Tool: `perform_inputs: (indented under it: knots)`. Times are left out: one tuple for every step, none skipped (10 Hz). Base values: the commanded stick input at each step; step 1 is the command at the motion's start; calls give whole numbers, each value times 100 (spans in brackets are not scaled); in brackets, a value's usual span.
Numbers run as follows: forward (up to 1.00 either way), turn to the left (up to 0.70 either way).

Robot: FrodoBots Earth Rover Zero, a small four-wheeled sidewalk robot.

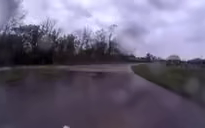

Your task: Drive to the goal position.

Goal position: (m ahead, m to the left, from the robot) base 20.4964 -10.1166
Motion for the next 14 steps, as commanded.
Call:
perform_inputs:
  knots:
    - [70,0]
    - [70,0]
    - [70,0]
    - [70,0]
    - [70,0]
    - [70,0]
    - [70,0]
    - [70,0]
    - [70,0]
    - [70,0]
    - [70,0]
    - [70,0]
    - [70,0]
    - [70,0]
